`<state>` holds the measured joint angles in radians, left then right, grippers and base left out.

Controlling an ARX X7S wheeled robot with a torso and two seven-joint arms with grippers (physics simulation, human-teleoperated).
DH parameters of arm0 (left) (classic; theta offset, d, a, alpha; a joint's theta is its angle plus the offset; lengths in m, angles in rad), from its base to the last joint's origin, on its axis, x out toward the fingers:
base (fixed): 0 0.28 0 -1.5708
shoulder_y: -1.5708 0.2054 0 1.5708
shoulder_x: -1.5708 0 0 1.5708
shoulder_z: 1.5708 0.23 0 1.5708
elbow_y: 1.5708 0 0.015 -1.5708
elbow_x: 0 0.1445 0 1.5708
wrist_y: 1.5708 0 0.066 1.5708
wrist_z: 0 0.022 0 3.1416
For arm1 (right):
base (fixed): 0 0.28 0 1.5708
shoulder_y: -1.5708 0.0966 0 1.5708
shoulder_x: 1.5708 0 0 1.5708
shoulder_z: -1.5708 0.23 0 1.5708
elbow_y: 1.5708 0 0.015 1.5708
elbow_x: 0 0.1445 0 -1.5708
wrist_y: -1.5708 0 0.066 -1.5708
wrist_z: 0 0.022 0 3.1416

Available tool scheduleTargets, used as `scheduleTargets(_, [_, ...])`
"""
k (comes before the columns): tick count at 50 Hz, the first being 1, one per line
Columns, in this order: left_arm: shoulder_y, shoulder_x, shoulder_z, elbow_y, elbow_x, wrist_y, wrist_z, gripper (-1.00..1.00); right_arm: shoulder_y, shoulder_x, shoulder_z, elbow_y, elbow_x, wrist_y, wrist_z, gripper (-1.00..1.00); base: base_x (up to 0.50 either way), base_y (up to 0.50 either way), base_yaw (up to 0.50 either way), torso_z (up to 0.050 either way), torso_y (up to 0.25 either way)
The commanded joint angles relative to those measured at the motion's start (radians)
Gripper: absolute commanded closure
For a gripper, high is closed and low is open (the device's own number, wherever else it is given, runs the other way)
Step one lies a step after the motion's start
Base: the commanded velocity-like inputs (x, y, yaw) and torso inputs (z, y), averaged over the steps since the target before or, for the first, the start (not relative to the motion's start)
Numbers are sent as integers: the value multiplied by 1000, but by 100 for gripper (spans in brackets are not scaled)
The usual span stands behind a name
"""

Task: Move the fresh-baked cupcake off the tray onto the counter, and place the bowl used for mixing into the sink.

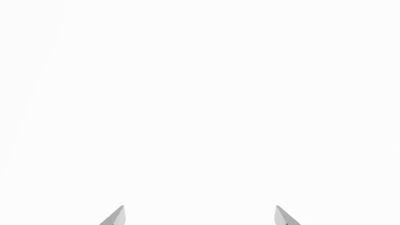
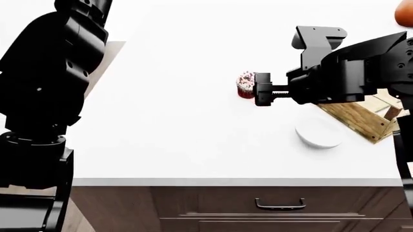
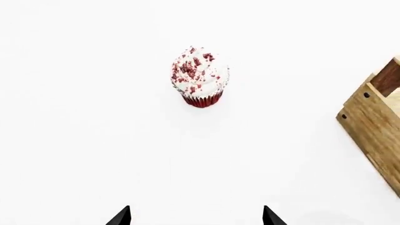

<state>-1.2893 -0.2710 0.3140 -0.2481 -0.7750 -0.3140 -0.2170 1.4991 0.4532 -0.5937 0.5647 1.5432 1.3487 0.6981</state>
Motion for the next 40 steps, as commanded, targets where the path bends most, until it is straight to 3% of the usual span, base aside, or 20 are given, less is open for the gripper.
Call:
scheduleTargets(1, [6,-2,-2,5,-7,1,-2,-100,-24,23,29,4,64,19,148,-100,0,0,0,0,0])
scheduleTargets(12, [2,23,3,-45,6,41,19,-100,-51,40,49,-12,170,59,304,-100,0,0,0,0,0])
scheduleTargets(20, [10,8,-4,-14,-9,28,5,-100,-18,15,-6,8,82,42,197,-100,0,0,0,0,0])
scheduleTargets(30, [10,7,-2,-14,-11,29,4,-100,-16,17,-15,10,83,37,192,-100,0,0,0,0,0])
scheduleTargets(40, [15,-8,-7,14,-23,17,-8,-100,62,-21,-96,3,54,113,306,-100,0,0,0,0,0])
